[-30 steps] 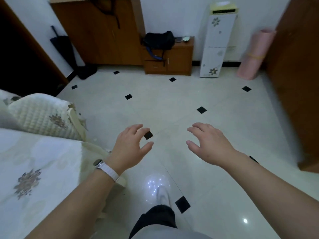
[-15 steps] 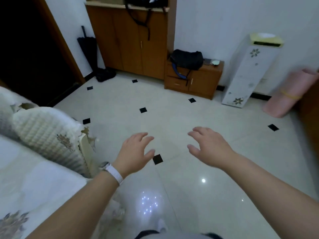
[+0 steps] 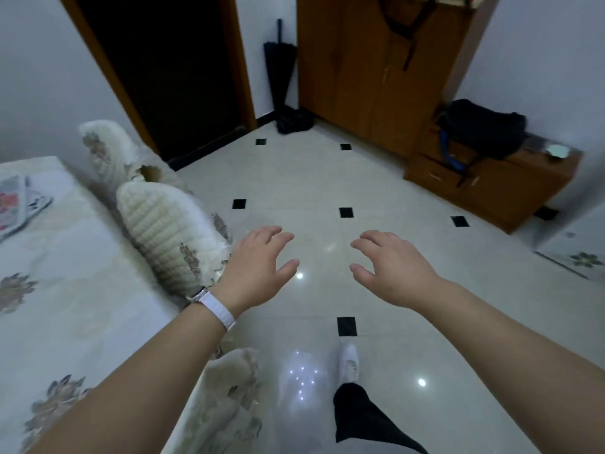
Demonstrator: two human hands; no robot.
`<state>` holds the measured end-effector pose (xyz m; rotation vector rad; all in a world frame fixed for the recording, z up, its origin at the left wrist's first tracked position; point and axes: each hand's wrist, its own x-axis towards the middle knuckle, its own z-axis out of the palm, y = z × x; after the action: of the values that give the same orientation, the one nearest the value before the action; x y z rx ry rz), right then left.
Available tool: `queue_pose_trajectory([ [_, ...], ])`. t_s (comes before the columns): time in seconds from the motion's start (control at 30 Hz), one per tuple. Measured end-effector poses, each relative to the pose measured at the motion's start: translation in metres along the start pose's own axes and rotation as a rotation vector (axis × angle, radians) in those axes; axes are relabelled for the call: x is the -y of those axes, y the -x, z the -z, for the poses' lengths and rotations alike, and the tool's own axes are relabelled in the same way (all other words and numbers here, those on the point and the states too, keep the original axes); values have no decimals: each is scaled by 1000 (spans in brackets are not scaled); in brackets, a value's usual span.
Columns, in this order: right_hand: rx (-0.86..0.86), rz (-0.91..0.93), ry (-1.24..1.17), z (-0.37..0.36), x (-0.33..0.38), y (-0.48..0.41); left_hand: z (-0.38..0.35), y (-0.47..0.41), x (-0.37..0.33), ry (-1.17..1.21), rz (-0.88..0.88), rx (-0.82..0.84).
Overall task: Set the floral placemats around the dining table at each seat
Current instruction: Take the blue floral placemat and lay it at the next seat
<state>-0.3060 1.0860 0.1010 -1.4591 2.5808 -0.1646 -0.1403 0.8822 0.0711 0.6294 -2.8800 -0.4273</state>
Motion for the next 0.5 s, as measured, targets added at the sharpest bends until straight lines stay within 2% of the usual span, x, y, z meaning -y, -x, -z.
queue_pose_trajectory([
  [0.17,33,124,-82,3,-19,-97,-2,-48,31,-28,127,-15],
  [0.3,35,236,-120,19,-36,-164,6,-95,43,-159,128,8],
  [0.5,16,374,-92,40,-56,-255,23,-150,53,-248,192,-99],
])
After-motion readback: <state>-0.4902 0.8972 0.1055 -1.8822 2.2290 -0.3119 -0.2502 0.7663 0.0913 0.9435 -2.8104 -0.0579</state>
